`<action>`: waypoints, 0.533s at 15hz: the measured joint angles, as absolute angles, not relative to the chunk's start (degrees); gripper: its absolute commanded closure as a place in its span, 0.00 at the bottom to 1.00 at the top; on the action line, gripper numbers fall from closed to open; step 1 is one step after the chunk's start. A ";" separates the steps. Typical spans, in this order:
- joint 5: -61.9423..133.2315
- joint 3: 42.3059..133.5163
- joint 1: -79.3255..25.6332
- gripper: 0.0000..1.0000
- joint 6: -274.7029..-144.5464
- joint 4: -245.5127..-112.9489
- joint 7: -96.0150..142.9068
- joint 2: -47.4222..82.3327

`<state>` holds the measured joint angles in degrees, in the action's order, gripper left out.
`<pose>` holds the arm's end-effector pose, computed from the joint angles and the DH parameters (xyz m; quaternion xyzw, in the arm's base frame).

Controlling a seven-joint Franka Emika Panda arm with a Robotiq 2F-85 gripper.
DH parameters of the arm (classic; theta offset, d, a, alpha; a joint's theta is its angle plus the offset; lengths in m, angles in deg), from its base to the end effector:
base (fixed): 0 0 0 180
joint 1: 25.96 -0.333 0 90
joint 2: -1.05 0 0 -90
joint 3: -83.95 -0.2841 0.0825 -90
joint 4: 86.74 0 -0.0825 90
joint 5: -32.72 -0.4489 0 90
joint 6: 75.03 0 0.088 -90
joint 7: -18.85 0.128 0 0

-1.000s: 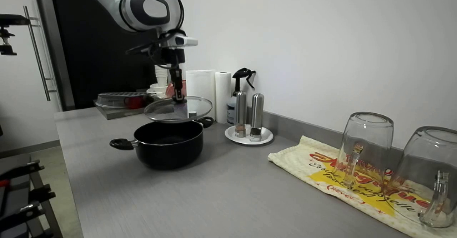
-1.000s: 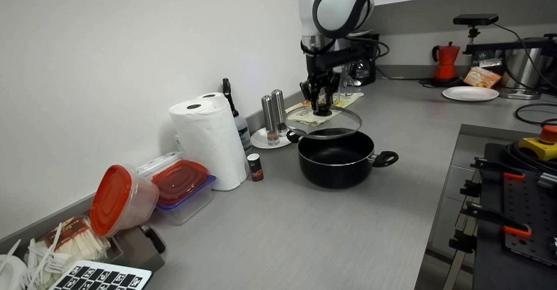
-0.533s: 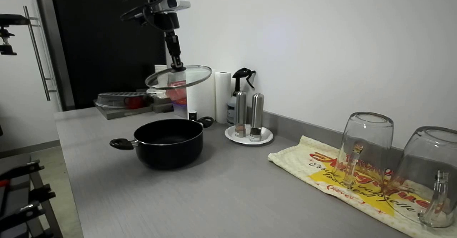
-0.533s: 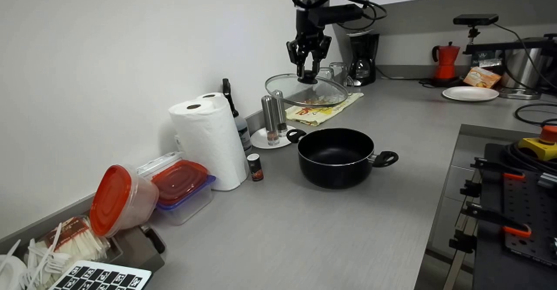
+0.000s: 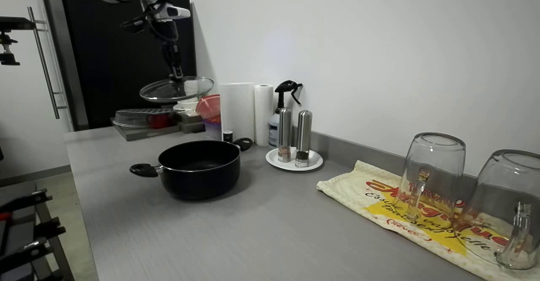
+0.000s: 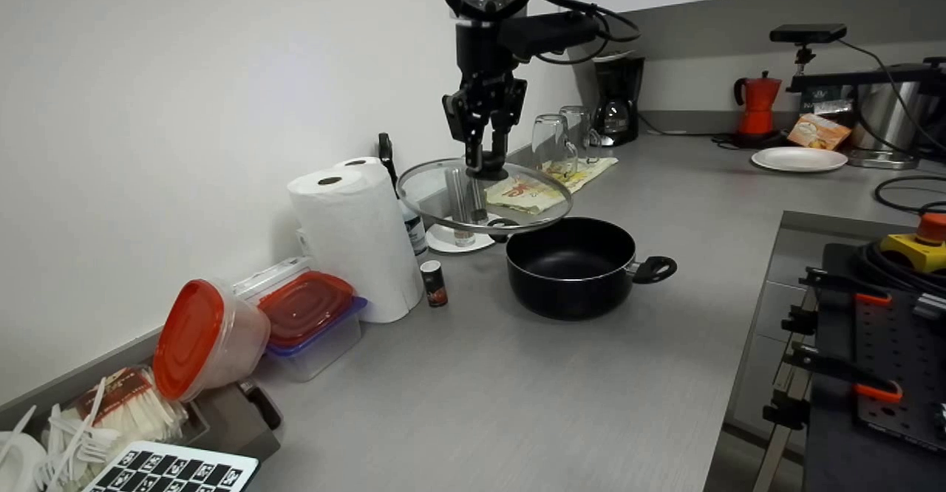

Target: Remove the lid from the pot

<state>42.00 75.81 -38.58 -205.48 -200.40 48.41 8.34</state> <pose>0.6136 0.2248 0.3337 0.9944 -0.0305 0.0998 0.0159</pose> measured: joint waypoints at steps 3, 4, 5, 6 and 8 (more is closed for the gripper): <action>43.25 73.35 -41.53 0.75 -205.49 -200.92 48.54 9.19; 43.68 72.69 -42.41 0.75 -205.50 -201.06 48.63 9.67; 44.04 72.15 -43.27 0.75 -205.53 -201.20 48.74 10.26; 44.49 71.70 -44.09 0.75 -205.65 -201.40 48.92 10.95; 45.88 71.10 -45.73 0.75 -206.22 -201.95 49.49 12.68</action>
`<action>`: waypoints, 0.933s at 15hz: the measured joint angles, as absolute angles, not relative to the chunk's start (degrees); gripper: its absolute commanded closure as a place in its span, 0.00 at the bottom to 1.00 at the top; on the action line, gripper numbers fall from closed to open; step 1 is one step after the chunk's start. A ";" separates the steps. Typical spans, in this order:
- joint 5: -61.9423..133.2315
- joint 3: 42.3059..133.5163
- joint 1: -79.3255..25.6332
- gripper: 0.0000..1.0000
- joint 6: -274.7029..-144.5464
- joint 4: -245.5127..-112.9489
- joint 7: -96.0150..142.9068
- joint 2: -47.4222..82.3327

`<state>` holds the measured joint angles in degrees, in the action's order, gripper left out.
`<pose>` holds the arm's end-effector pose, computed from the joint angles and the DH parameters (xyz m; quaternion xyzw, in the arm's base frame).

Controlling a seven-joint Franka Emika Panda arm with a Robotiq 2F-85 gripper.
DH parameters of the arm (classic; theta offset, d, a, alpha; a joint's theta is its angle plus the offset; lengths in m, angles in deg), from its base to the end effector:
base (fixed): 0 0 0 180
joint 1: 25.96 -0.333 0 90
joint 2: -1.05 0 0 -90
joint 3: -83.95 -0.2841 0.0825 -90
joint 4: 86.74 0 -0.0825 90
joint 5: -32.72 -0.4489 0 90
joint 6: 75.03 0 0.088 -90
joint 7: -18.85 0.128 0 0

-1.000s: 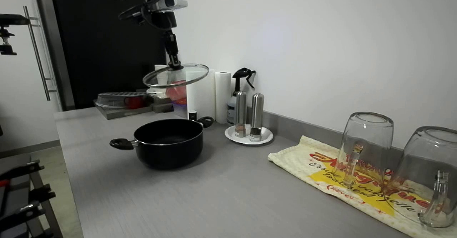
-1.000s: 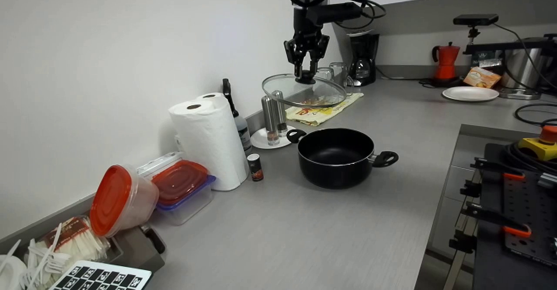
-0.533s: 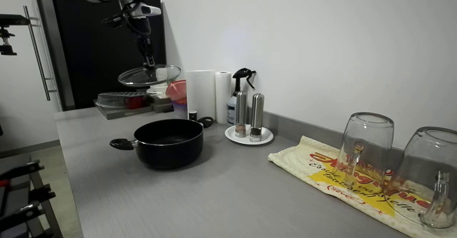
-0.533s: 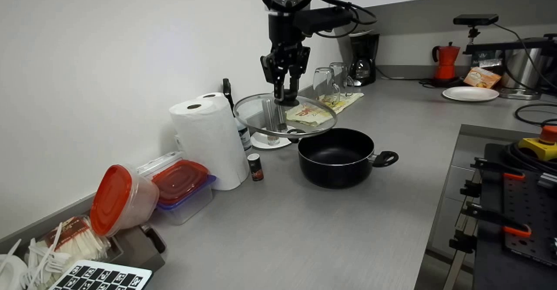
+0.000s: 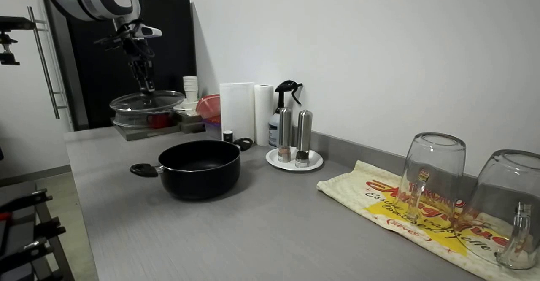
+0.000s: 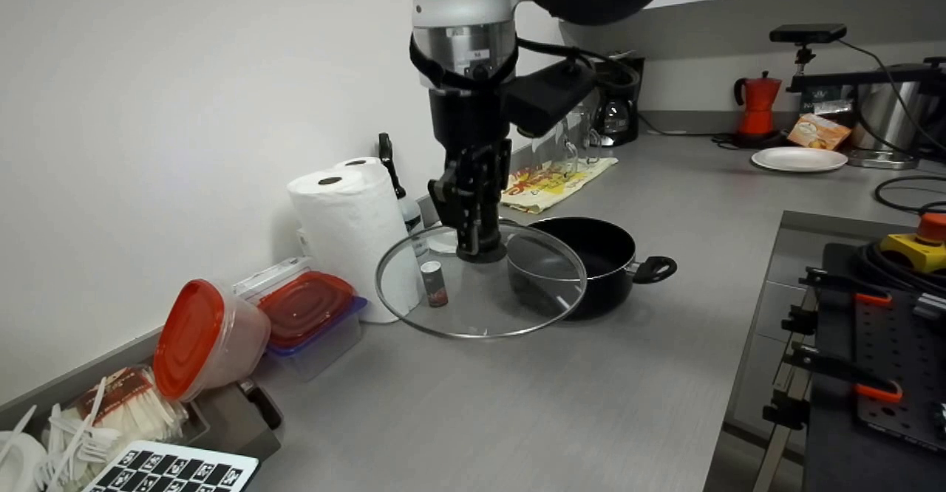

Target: Remove the lid from the pot

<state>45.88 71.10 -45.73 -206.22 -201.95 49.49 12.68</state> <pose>0.5482 0.3402 0.2742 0.9932 0.0860 0.0706 0.0352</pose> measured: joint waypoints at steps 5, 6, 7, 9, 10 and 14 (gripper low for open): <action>48.98 71.05 -49.10 0.75 -208.77 -203.68 52.49 18.22; 49.05 71.16 -49.55 0.75 -209.08 -203.81 53.10 19.38; 49.09 71.37 -50.01 0.75 -209.38 -203.88 53.76 20.52; 49.09 71.85 -50.81 0.75 -210.03 -203.94 54.71 22.70; 49.10 72.13 -51.19 0.75 -210.39 -203.94 55.10 23.70; 49.09 73.28 -52.74 0.75 -211.43 -203.76 56.99 27.23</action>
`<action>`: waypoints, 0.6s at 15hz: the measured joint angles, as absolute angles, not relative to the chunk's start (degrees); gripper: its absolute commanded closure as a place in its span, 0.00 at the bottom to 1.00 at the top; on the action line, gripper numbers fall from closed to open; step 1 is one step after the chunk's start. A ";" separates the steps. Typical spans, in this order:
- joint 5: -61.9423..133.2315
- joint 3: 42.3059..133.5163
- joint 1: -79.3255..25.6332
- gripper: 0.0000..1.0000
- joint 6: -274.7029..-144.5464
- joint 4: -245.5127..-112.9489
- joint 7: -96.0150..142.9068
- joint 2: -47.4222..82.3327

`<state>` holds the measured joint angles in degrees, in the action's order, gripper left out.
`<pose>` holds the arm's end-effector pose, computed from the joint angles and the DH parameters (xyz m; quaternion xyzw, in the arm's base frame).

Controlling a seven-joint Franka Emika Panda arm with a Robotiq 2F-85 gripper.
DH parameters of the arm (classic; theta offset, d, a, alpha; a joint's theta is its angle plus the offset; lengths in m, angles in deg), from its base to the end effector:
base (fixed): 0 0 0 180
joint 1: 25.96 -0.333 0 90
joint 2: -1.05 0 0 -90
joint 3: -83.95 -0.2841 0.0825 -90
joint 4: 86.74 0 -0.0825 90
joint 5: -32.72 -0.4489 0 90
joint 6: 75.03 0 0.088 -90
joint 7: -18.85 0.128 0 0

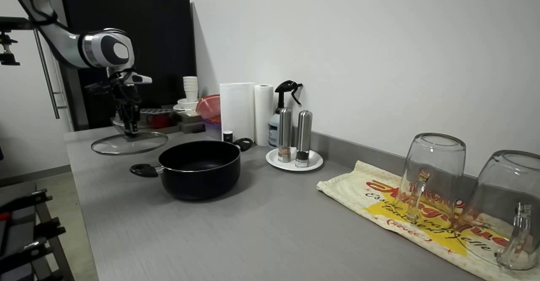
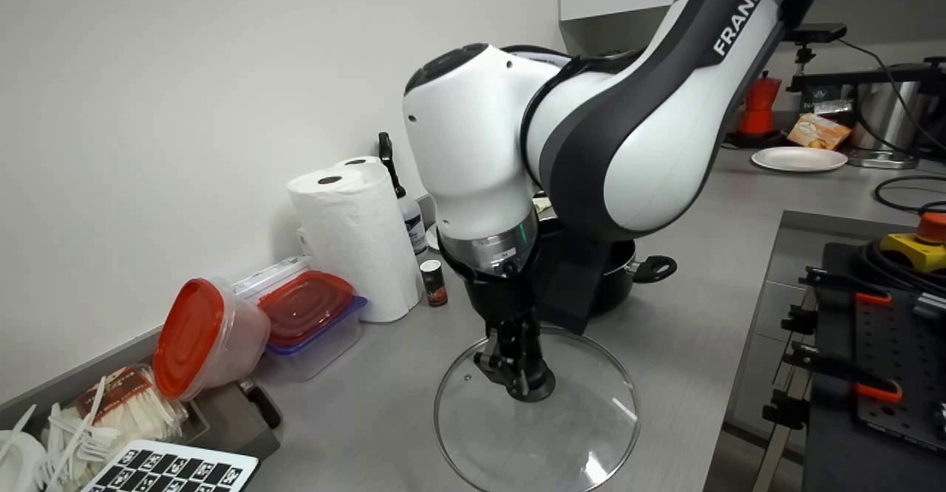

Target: Remove the lid from the pot

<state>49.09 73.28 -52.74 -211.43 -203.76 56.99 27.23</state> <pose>0.4835 0.3703 0.1090 0.9928 0.0953 -0.0091 0.0720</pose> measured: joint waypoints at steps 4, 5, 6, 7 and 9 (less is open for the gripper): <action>49.02 73.93 -54.23 0.75 -212.09 -203.45 60.32 30.29; 48.99 74.12 -54.66 0.75 -212.24 -203.29 61.39 31.04; 48.97 74.46 -55.16 0.75 -212.58 -203.13 62.89 31.79; 48.95 74.92 -55.72 0.75 -213.08 -202.92 64.83 32.47; 48.89 76.20 -56.93 0.75 -214.69 -202.52 69.85 33.62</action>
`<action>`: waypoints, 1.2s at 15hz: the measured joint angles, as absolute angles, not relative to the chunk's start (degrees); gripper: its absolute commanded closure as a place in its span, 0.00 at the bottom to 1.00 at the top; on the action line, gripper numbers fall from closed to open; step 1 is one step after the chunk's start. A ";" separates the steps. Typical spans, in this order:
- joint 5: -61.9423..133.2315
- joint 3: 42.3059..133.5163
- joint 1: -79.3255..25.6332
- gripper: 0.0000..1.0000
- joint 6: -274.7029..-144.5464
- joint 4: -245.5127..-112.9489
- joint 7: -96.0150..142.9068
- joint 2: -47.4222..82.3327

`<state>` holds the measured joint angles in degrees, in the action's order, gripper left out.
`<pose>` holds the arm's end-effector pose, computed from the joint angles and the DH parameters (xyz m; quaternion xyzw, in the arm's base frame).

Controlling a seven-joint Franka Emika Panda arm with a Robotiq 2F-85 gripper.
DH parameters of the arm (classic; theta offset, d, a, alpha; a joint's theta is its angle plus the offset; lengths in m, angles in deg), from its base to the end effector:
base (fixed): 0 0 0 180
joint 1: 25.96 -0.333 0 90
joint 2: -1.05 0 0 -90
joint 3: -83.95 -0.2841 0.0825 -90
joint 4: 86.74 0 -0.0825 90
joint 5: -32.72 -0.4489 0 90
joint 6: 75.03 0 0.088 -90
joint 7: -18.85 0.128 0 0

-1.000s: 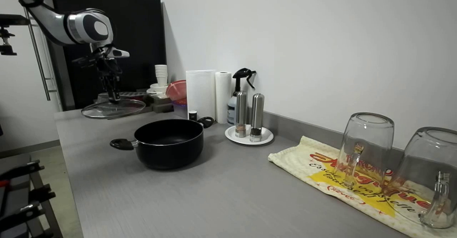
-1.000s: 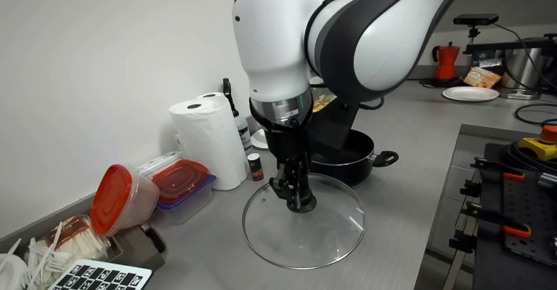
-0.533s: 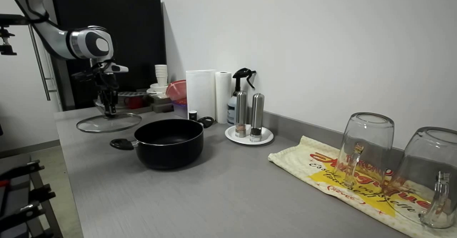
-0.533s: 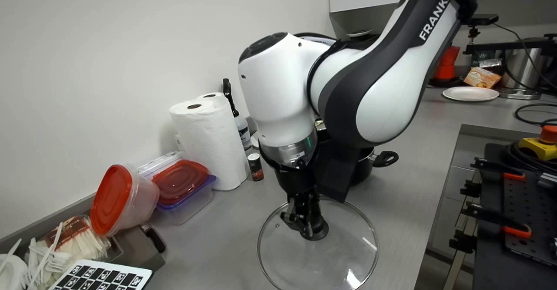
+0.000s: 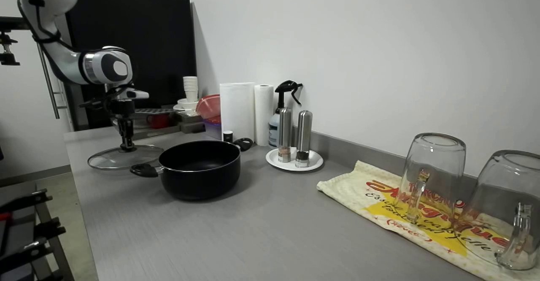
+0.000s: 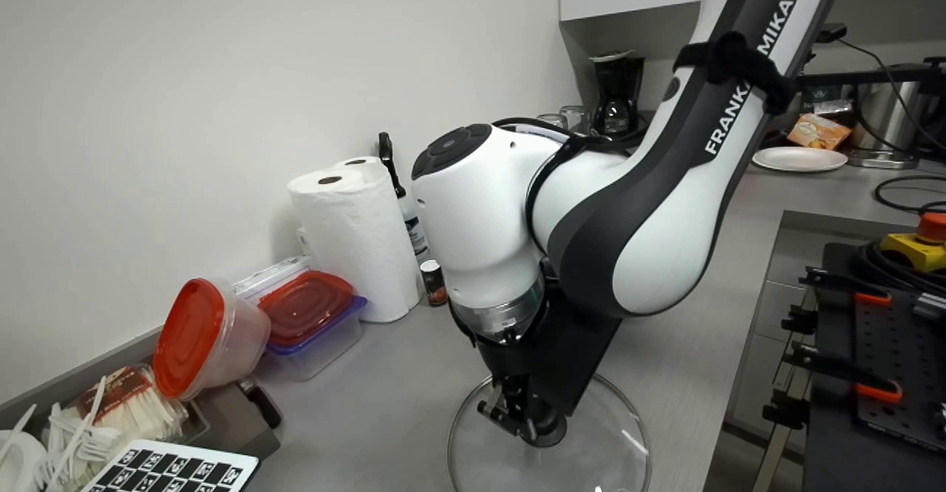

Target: Remove the lid from the pot

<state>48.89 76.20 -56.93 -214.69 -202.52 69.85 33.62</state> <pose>0.4643 0.3766 0.0526 0.9965 -0.0008 -0.0165 0.0816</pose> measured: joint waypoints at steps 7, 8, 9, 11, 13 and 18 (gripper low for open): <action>48.88 79.90 -60.01 0.75 -216.88 -200.27 82.98 36.00; 48.88 80.20 -60.32 0.75 -216.91 -200.03 84.21 36.26; 48.88 80.44 -60.58 0.75 -216.95 -199.86 85.42 36.50; 48.87 80.65 -60.86 0.75 -217.04 -199.38 87.54 37.11; 48.85 80.65 -61.01 0.75 -217.08 -199.05 89.00 37.32; 48.35 79.47 -60.60 0.40 -217.62 -198.95 87.65 37.69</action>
<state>48.35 79.47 -60.60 -217.62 -198.95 87.65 37.69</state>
